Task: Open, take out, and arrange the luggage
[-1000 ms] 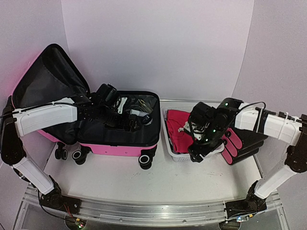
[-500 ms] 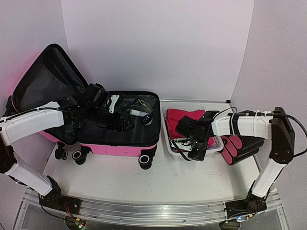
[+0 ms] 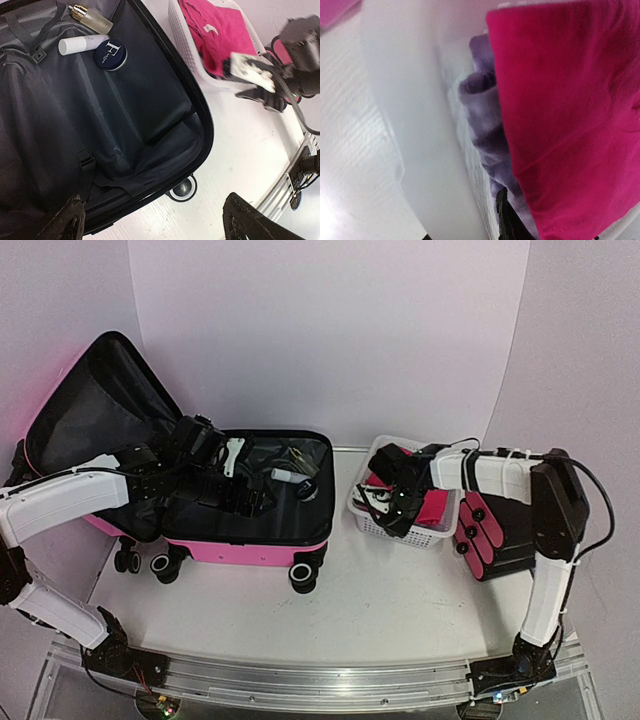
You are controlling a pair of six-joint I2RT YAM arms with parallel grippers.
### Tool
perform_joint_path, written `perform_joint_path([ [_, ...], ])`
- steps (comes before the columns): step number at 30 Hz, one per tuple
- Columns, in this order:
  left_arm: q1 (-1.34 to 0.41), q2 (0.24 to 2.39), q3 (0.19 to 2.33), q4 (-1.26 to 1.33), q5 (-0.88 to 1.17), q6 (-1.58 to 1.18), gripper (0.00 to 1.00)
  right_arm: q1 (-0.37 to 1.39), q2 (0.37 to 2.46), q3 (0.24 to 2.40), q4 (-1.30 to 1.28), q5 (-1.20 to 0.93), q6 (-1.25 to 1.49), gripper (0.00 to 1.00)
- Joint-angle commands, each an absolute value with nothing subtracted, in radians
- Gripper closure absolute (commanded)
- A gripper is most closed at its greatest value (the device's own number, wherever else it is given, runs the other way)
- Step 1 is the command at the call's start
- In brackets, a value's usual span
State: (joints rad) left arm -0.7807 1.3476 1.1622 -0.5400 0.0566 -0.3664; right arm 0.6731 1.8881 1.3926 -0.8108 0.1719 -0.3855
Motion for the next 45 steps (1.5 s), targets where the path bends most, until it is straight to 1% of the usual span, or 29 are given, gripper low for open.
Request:
perform_joint_path([
  [1, -0.783, 1.327, 1.182, -0.504, 0.061, -0.360, 0.04, 0.667, 2.052, 1.653, -0.790, 0.189, -0.151, 0.88],
  [4, -0.782, 1.314, 1.176, -0.503, 0.058, -0.365, 0.04, 0.667, 2.147, 1.803, -0.823, 0.278, 0.023, 0.98],
  [5, -0.782, 1.307, 1.172, -0.505, 0.054, -0.365, 0.04, 0.667, 2.170, 1.834, -0.823, 0.316, 0.081, 0.99],
  [8, -0.782, 1.291, 1.165, -0.505, 0.049, -0.362, 0.04, 0.661, 2.257, 1.981, -0.835, 0.405, 0.174, 0.99],
  [10, -0.782, 1.289, 1.164, -0.505, 0.052, -0.358, 0.04, 0.639, 2.337, 2.088, -0.838, 0.444, 0.180, 0.98],
  [11, -0.782, 1.288, 1.167, -0.506, 0.055, -0.355, 0.04, 0.620, 2.381, 2.156, -0.839, 0.408, 0.163, 1.00],
  [13, -0.782, 1.278, 1.165, -0.508, 0.058, -0.356, 0.04, 0.591, 2.486, 2.284, -0.836, 0.345, 0.101, 1.00],
  [17, -0.782, 1.246, 1.146, -0.508, 0.058, -0.374, 0.04, 0.541, 2.638, 2.568, -0.827, 0.370, -0.031, 0.99],
  [18, -0.782, 1.241, 1.142, -0.508, 0.057, -0.376, 0.04, 0.527, 2.667, 2.614, -0.815, 0.358, -0.041, 0.91],
  [19, -0.782, 1.237, 1.138, -0.508, 0.058, -0.378, 0.04, 0.515, 2.689, 2.657, -0.806, 0.348, -0.055, 0.71],
  [21, -0.782, 1.229, 1.132, -0.508, 0.055, -0.382, 0.04, 0.506, 2.700, 2.706, -0.806, 0.343, -0.072, 0.41],
  [22, -0.782, 1.226, 1.131, -0.508, 0.055, -0.383, 0.04, 0.506, 2.672, 2.702, -0.814, 0.322, -0.070, 0.30],
  [23, -0.782, 1.227, 1.131, -0.508, 0.056, -0.383, 0.04, 0.506, 2.627, 2.683, -0.825, 0.290, -0.052, 0.24],
  [26, -0.782, 1.233, 1.140, -0.508, 0.059, -0.382, 0.04, 0.507, 2.391, 2.535, -0.884, 0.148, 0.037, 0.09],
  [28, -0.782, 1.248, 1.152, -0.507, 0.061, -0.375, 0.04, 0.506, 2.230, 2.407, -0.951, 0.116, 0.060, 0.02],
  [32, -0.782, 1.286, 1.174, -0.505, 0.079, -0.365, 0.03, 0.487, 1.943, 2.106, -1.103, 0.183, 0.068, 0.02],
  [33, -0.782, 1.295, 1.178, -0.503, 0.089, -0.363, 0.03, 0.466, 1.885, 2.067, -1.132, 0.184, 0.079, 0.02],
  [35, -0.782, 1.307, 1.183, -0.498, 0.107, -0.361, 0.03, 0.391, 1.774, 1.915, -1.172, 0.194, 0.106, 0.02],
  [37, -0.782, 1.314, 1.182, -0.493, 0.123, -0.360, 0.04, 0.313, 1.669, 1.808, -1.174, 0.205, 0.132, 0.02],
  [41, -0.782, 1.325, 1.179, -0.478, 0.152, -0.364, 0.04, 0.099, 1.547, 1.709, -1.165, 0.086, 0.155, 0.02],
  [45, -0.782, 1.323, 1.169, -0.464, 0.184, -0.372, 0.04, -0.095, 1.564, 1.698, -1.156, 0.003, 0.145, 0.02],
])
